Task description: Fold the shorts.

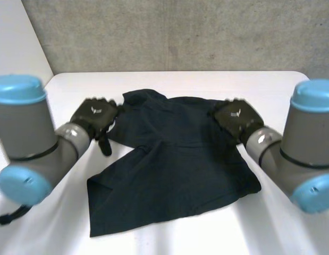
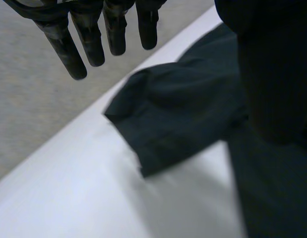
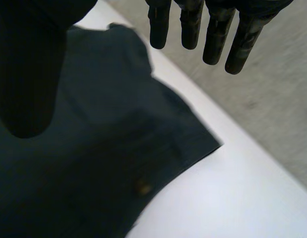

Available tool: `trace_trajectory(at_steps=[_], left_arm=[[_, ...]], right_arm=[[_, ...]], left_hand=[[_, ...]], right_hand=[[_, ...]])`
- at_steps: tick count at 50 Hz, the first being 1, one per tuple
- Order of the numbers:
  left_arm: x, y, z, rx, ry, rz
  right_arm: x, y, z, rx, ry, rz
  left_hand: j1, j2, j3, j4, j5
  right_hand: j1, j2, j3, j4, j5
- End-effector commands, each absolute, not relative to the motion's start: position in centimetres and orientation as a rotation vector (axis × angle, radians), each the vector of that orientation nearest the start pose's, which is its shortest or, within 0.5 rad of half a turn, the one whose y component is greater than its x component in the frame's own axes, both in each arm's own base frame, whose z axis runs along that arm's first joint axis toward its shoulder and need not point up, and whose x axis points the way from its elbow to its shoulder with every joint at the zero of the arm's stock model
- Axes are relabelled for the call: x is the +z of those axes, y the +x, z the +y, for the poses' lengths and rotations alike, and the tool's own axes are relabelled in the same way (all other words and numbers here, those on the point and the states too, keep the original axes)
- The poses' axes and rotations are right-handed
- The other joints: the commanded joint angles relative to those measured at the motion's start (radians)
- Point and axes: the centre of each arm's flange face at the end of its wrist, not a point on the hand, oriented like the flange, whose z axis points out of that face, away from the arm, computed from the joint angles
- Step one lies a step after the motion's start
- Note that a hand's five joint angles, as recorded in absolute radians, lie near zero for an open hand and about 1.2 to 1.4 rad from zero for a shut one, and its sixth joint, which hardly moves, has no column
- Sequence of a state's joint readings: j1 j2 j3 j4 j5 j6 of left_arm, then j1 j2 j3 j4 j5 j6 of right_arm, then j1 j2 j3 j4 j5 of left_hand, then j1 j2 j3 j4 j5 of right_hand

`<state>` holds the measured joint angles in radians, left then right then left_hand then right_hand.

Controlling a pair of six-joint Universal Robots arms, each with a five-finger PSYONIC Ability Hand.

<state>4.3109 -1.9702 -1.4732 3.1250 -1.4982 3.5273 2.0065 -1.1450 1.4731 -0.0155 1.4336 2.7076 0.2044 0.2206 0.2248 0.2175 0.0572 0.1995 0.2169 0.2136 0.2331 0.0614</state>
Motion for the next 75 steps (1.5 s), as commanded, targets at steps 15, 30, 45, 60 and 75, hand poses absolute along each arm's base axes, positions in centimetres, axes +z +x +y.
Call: trace_trajectory(at_steps=[15, 30, 45, 60, 75], left_arm=[[13.8, -22.8, -25.6, -1.871, 1.309, 2.355], [11.6, -22.9, -25.1, -1.77, 1.402, 2.36], [11.6, -23.1, -25.1, -1.77, 1.409, 2.358], [12.5, -23.2, -28.0, -1.842, 1.35, 2.295], [12.2, -20.9, -31.3, -1.765, 1.043, 2.312]], right_arm=[[13.3, 25.4, -22.6, -1.538, -1.17, 2.224], [13.2, 25.0, -23.3, -1.565, -1.151, 2.236], [12.9, 25.0, -23.4, -1.569, -1.157, 2.239], [12.3, 25.1, -23.1, -1.539, -1.168, 2.252], [12.0, 25.0, -23.3, -1.536, -1.165, 2.271]], left_hand=[[0.285, 0.269, 0.265, 0.272, 0.258], [0.317, 0.301, 0.297, 0.304, 0.29], [0.323, 0.307, 0.303, 0.31, 0.296], [0.511, 0.495, 0.49, 0.498, 0.483], [0.925, 0.909, 0.905, 0.912, 0.898]], right_hand=[[0.103, 0.085, 0.089, 0.069, 0.066], [0.103, 0.085, 0.089, 0.069, 0.066], [0.103, 0.085, 0.089, 0.069, 0.066], [0.1, 0.082, 0.086, 0.066, 0.063], [0.1, 0.082, 0.086, 0.066, 0.063]])
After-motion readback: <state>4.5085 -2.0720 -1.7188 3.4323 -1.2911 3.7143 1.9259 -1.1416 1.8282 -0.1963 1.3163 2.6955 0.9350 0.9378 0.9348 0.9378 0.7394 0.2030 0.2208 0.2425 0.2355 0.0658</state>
